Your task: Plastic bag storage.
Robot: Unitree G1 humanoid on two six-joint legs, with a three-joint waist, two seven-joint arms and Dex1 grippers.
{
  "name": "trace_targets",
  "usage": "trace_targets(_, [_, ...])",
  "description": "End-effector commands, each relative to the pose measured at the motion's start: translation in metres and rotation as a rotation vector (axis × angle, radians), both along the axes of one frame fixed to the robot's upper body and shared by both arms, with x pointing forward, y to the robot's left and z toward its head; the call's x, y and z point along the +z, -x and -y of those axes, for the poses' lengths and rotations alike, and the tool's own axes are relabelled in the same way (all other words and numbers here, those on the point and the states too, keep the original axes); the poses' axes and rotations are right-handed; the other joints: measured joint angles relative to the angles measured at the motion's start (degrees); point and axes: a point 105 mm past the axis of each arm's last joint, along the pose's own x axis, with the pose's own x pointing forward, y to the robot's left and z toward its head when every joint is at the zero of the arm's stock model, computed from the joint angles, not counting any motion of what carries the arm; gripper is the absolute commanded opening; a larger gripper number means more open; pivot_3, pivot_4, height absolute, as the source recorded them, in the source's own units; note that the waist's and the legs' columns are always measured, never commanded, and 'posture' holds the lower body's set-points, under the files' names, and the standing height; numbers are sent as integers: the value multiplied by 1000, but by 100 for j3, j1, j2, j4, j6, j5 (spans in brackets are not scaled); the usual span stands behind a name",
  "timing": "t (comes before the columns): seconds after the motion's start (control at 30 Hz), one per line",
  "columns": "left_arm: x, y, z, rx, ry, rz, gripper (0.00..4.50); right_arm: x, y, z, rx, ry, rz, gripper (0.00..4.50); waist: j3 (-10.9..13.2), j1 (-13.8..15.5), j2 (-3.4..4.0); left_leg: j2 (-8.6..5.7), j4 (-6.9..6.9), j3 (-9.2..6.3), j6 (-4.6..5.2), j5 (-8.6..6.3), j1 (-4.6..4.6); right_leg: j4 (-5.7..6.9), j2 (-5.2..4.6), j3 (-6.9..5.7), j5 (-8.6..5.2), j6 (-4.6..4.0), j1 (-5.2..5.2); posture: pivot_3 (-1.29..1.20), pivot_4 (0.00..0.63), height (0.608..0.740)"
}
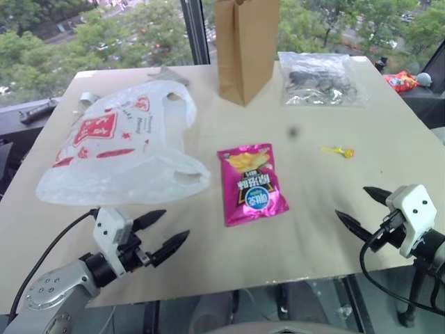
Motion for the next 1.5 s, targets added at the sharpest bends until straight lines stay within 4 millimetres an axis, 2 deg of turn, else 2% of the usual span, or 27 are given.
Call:
trace_targets(0.03, [15, -7, 11, -18, 26, 72, 4481, 6, 1, 0, 25, 11, 34, 4482, 0, 2, 0, 0, 0, 0, 0, 0, 0, 0, 0, 0, 0, 0, 0, 0, 150, 740])
trace_targets(0.23, [49, -29, 38, -58, 92, 180, 4481, 7, -4, -9, 73, 3, 57, 4482, 3, 9, -3, -1, 4, -8, 0, 0, 2, 1, 1, -5, 5, 8, 3, 0, 150, 740])
trace_targets(0.3, [72, -52, 48, -20, 91, 250, 4481, 11, -6, -16, 96, -4, 76, 4482, 4, 4, -1, -1, 1, -4, -1, 0, 4, 1, 5, -1, 12, 20, 2, 0, 150, 740])
trace_targets(0.37, [86, -80, 52, 91, -11, 293, 4481, 15, -8, -22, 112, -8, 97, 4482, 11, 53, -11, -1, 3, -8, -1, 0, 3, 3, 8, -4, 13, 22, 2, 0, 150, 740])
trace_targets(0.47, [98, -118, 49, 269, -230, 285, 4481, 25, -16, -31, 133, -21, 133, 4482, 11, 10, -16, -16, 10, -20, -8, 5, 10, 8, 9, -4, 24, 22, 15, 0, 150, 740])
trace_targets(0.5, [103, -128, 46, 328, -322, 296, 4481, 28, -18, -34, 143, -21, 145, 4482, 16, 1, -21, -18, 9, -19, -8, 5, 12, 7, 9, -1, 23, 24, 16, 0, 150, 740])
trace_targets(0.57, [108, -147, 43, 413, -402, 255, 4481, 36, -23, -40, 168, -19, 171, 4482, 24, -25, -30, -24, 8, -15, -9, 5, 9, 7, 14, 4, 22, 26, 10, 0, 150, 740])
trace_targets(0.7, [93, -165, 38, 513, -580, 153, 4481, 46, -34, -50, 195, -27, 199, 4482, 27, -35, -33, -26, 0, -11, -34, 20, 6, 4, 20, 9, 27, 18, 0, 0, 150, 740])
trace_targets(0.83, [73, -157, 32, 503, -641, 110, 4481, 52, -37, -61, 250, -34, 207, 4482, 30, -51, -38, -22, -8, -10, -53, 8, -22, 6, 20, 17, 30, 9, -38, 0, 150, 740])
trace_targets(1.0, [53, -133, -3, 510, -720, 80, 4481, 56, -33, -72, 301, -63, 201, 4482, 31, -102, -41, -18, -5, -2, -58, 5, -114, 16, 17, 34, 31, 7, -142, 0, 150, 740])
trace_targets(1.13, [43, -117, -20, 521, -722, 82, 4481, 58, -35, -85, 314, -101, 207, 4482, 31, -94, -41, -19, -6, 1, -58, 5, -111, 18, 12, 38, 32, 7, -139, 0, 150, 740])
trace_targets(1.3, [49, -99, -31, 547, -665, 156, 4481, 56, -31, -100, 358, -138, 200, 4482, 32, -37, -42, -18, 0, 1, -57, 5, -109, 18, 12, 36, 32, 7, -132, 0, 150, 740])
trace_targets(1.4, [59, -88, -50, 648, -705, 255, 4481, 50, -28, -104, 394, -150, 186, 4482, 32, -12, -43, -18, 0, 1, -57, 5, -109, 19, 11, 37, 33, 7, -133, 0, 150, 740])
trace_targets(1.5, [66, -85, -58, 700, -737, 320, 4481, 47, -27, -106, 413, -156, 193, 4482, 31, 15, -43, -19, 0, 0, -56, 5, -110, 19, 11, 35, 33, 6, -133, 0, 150, 740])
